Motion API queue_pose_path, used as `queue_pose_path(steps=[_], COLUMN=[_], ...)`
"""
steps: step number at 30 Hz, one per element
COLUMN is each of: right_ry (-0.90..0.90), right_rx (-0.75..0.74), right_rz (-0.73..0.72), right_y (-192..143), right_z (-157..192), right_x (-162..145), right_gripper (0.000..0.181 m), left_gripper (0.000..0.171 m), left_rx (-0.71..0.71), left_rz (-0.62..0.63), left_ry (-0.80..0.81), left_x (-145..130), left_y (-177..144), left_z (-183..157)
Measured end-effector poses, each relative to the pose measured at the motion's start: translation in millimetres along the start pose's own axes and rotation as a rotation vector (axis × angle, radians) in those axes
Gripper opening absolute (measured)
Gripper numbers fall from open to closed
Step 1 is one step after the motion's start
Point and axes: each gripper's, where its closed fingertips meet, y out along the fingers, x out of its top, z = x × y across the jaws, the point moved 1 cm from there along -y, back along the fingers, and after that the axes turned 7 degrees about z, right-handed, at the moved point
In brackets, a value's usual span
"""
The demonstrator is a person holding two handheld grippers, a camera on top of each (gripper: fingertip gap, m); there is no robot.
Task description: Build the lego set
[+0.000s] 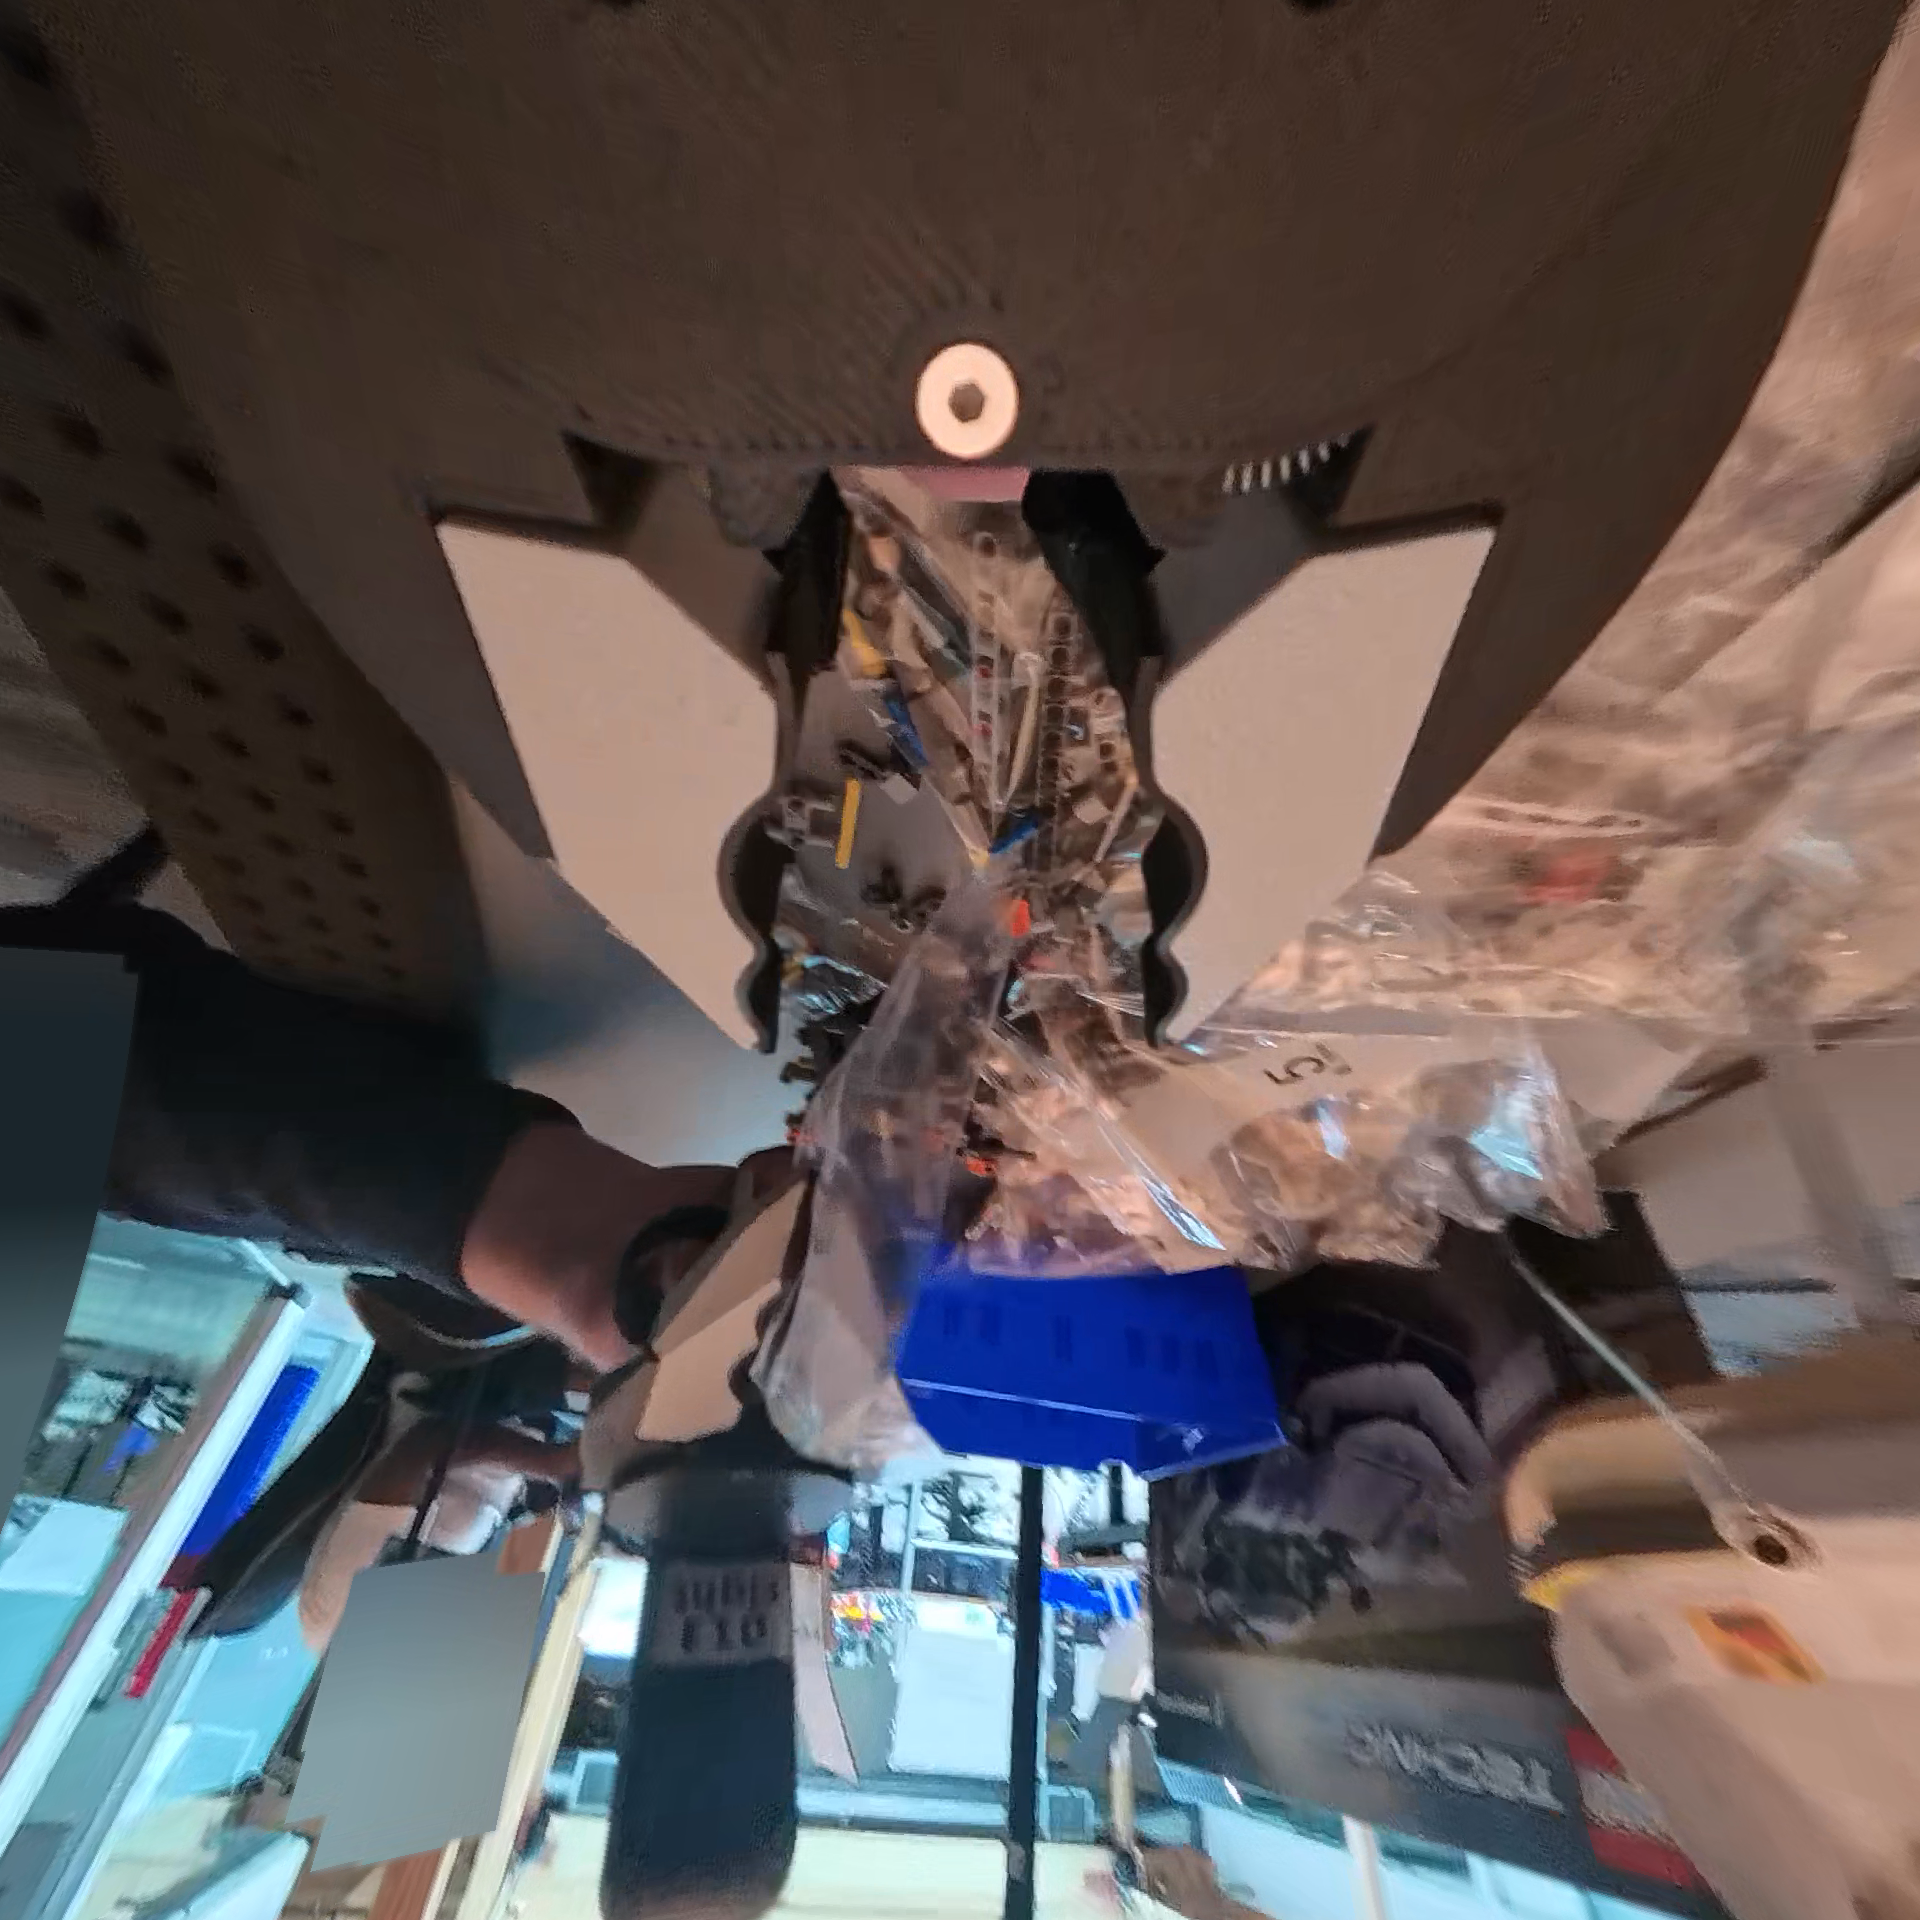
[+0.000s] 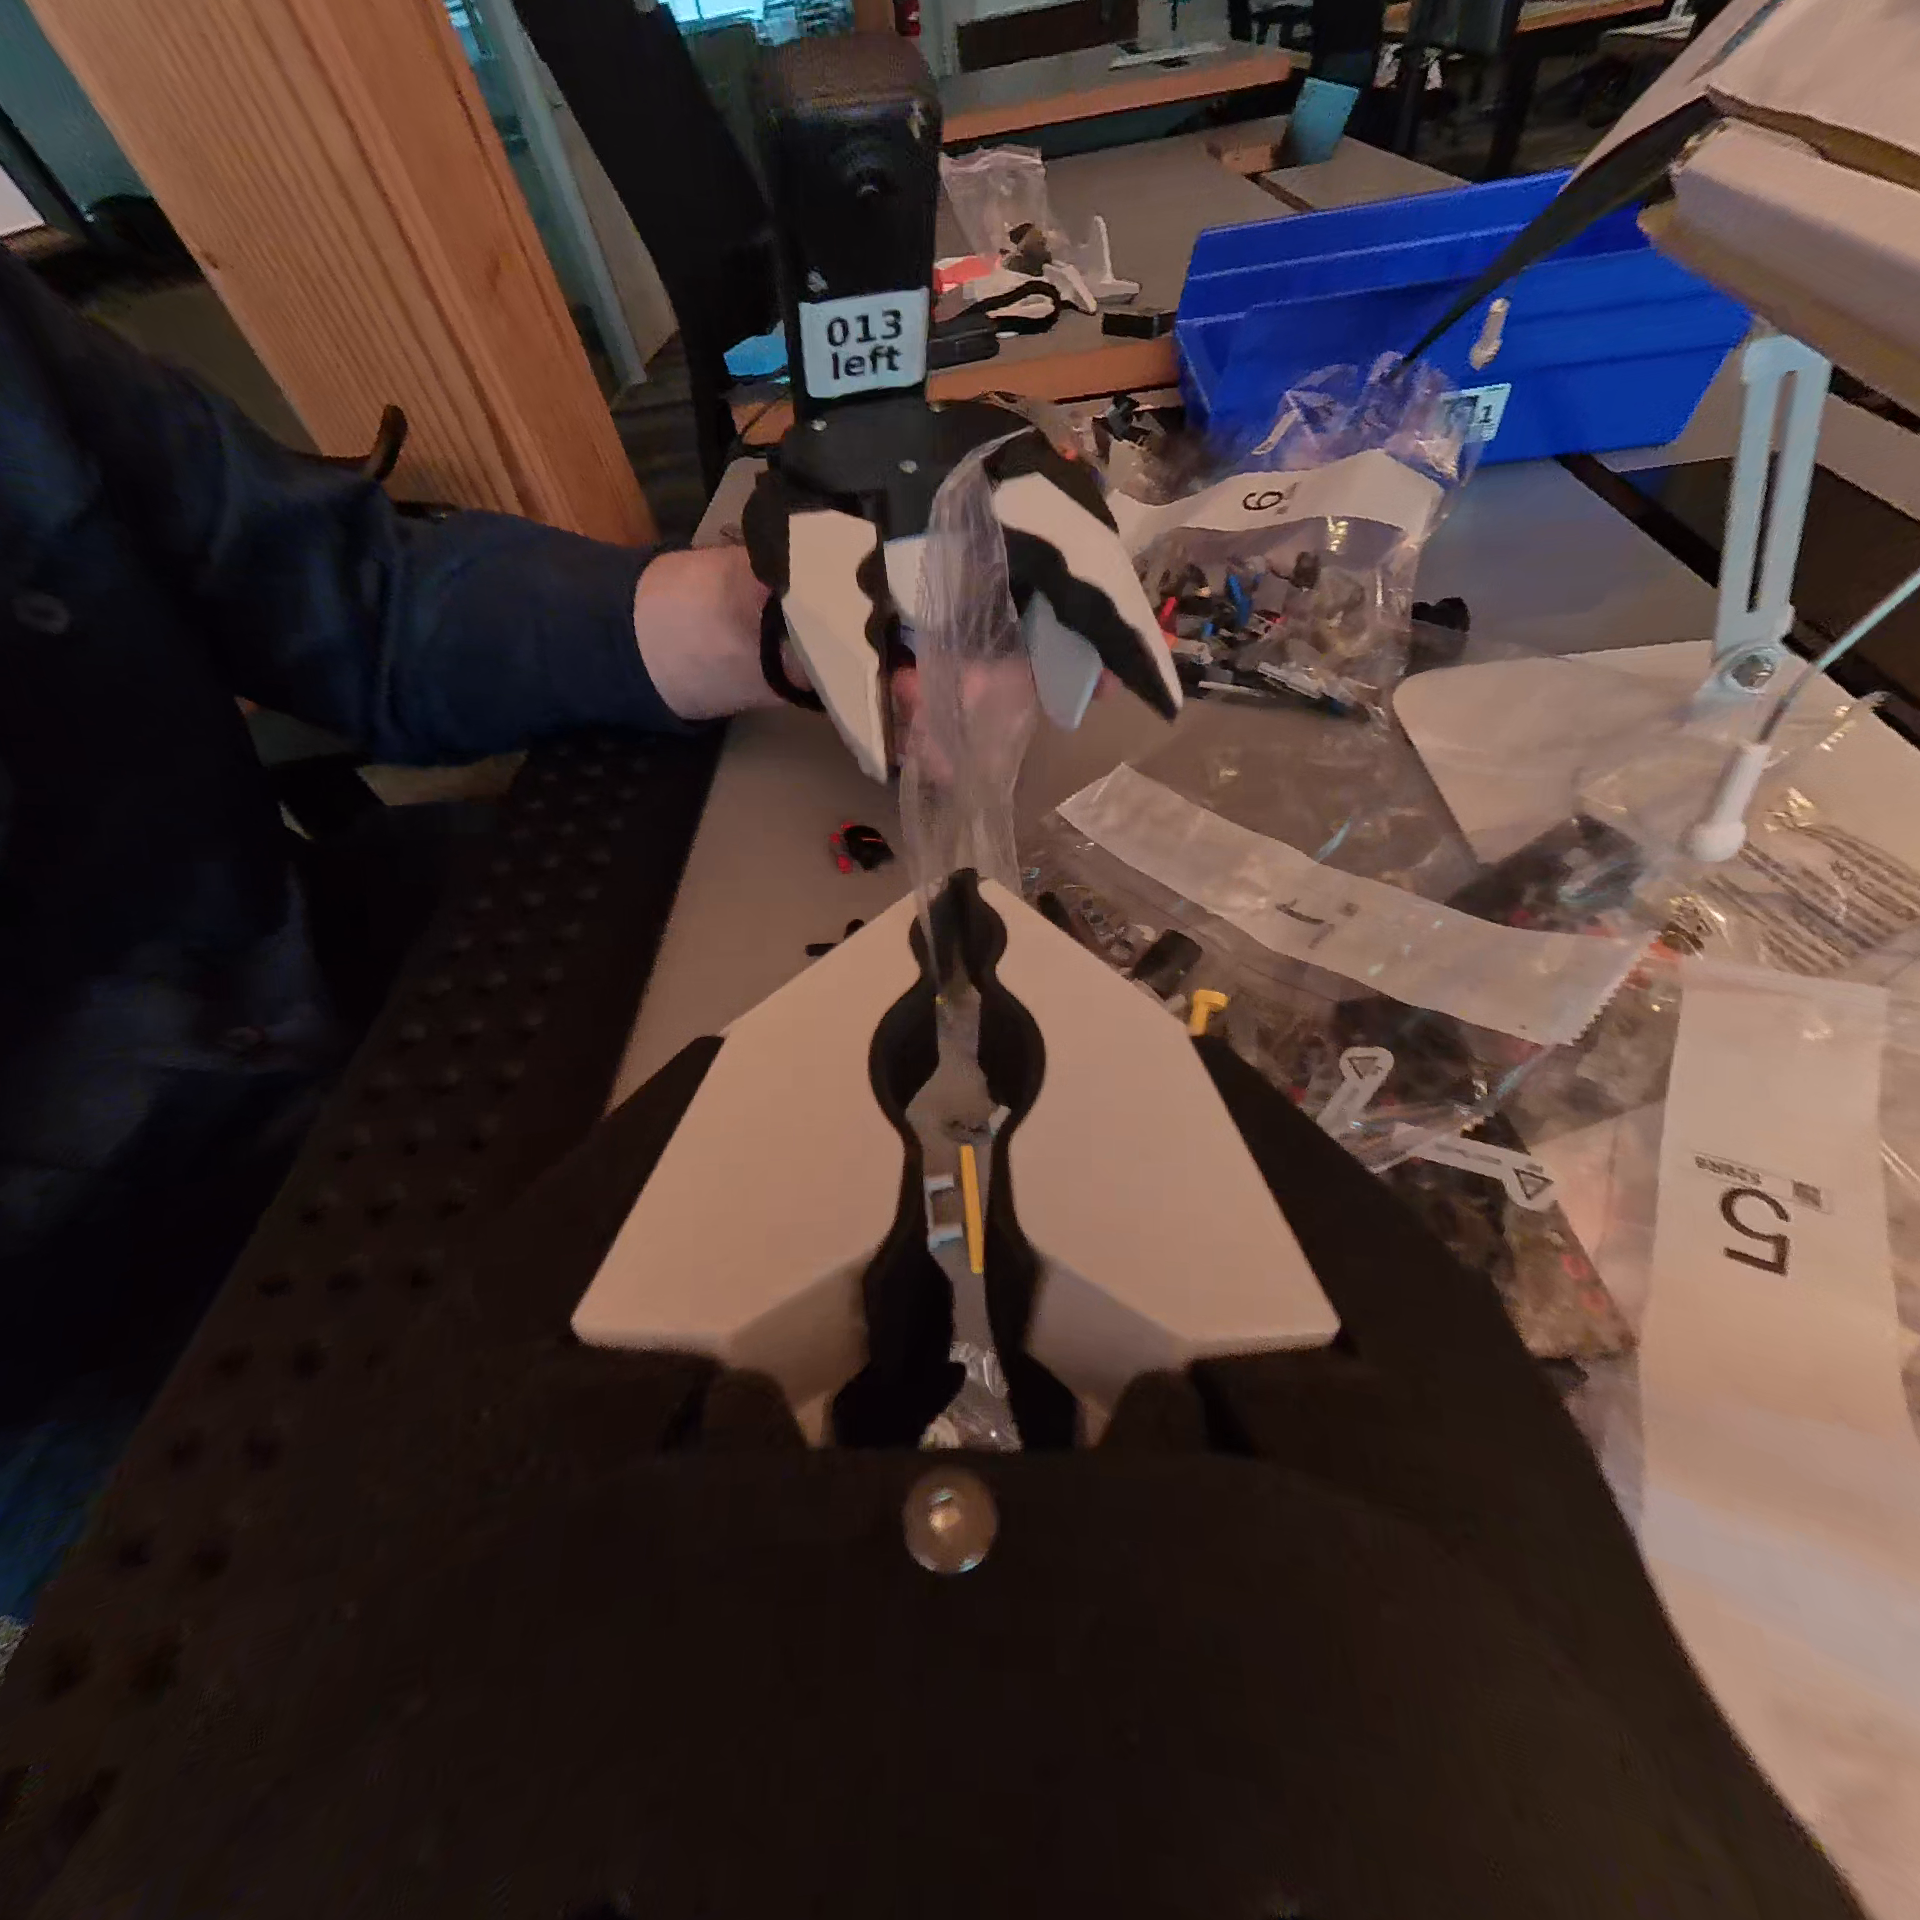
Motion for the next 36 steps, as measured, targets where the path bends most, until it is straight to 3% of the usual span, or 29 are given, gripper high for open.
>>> queue_pose_path(steps=[1,6,14,17,19,23,25,28,32,36], right_ry=[0.000,-0.001,0.057,0.026,0.008,0.027,0.039,0.069,0.101,0.076], right_rx=[0.009,0.015,-0.012,-0.028,-0.034,-0.028,-0.020,-0.019,-0.009,-0.043], right_rz=[0.002,0.012,-0.054,-0.026,-0.020,-0.024,-0.042,-0.041,-0.039,-0.055], right_y=[2.3,12.5,6.9,13.9,16.8,16.1,14.2,13.1,14.0,12.5], right_z=[1.7,4.3,-6.1,-4.2,-2.4,-1.9,-2.0,-4.1,-5.8,-7.8], right_x=[0.1,-0.3,6.3,3.7,4.0,4.7,7.0,6.3,4.9,8.5], right_gripper=[0.000,0.000,0.021,0.014,0.000,0.000,0.000,0.000,0.000,0.001], left_gripper=[0.062,0.000,0.000,0.000,0.000,0.000,0.015,0.020,0.000,0.000], left_rx=[-0.021,-0.071,-0.092,-0.109,-0.123,-0.121,-0.085,-0.020,0.008,-0.005], left_rz=[0.021,0.066,-0.015,-0.014,-0.012,-0.009,-0.001,-0.010,0.009,0.019], left_ry=[0.008,0.071,-0.062,-0.070,-0.084,-0.069,-0.038,0.032,0.090,0.051], left_x=[-3.9,-12.6,-2.4,-2.6,-3.4,-4.2,-4.9,-2.0,-3.7,-6.0], left_y=[4.5,13.5,4.9,7.0,7.7,8.2,9.1,8.3,9.7,9.8], left_z=[-4.8,-19.9,-9.5,-12.8,-13.7,-13.9,-11.2,-7.8,-9.3,-7.2])
